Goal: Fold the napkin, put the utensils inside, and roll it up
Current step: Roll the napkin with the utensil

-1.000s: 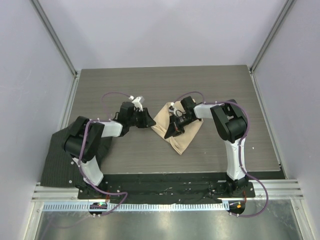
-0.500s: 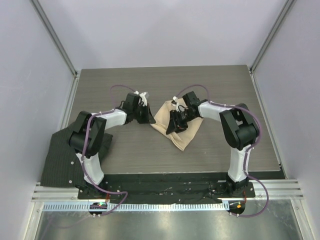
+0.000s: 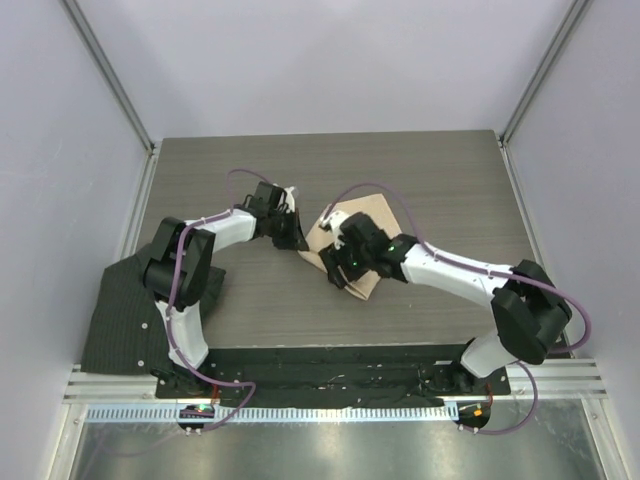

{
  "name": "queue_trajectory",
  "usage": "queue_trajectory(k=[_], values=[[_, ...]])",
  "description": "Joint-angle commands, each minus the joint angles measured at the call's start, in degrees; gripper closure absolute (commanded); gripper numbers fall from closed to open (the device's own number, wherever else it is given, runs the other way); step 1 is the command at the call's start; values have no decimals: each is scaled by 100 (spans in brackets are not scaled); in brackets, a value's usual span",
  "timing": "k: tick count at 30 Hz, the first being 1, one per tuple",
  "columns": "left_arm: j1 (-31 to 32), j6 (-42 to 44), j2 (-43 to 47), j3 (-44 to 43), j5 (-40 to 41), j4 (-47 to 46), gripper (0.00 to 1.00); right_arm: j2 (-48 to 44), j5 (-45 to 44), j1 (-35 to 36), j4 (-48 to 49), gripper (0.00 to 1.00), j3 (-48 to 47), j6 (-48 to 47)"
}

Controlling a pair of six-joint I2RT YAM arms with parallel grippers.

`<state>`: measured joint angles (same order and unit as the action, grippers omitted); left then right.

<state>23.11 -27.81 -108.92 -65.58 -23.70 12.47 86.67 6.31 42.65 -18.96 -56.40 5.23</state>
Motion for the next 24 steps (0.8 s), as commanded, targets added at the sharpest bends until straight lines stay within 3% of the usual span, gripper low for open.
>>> queue_trajectory(k=[1, 6, 12, 24], values=[[-35, 127, 11, -104, -82, 405, 100, -186, -2079, 611, 401, 31, 287, -497], [-35, 118, 29, -104, -73, 432, 100, -212, -3151, 1366, 534, 31, 489, -743], [-26, 101, 64, -121, -73, 458, 100, 147, -3750, 1938, 455, 35, 525, -822], [-26, 92, 108, -165, -99, 528, 100, 982, -4375, 2133, 165, 52, 393, -532]])
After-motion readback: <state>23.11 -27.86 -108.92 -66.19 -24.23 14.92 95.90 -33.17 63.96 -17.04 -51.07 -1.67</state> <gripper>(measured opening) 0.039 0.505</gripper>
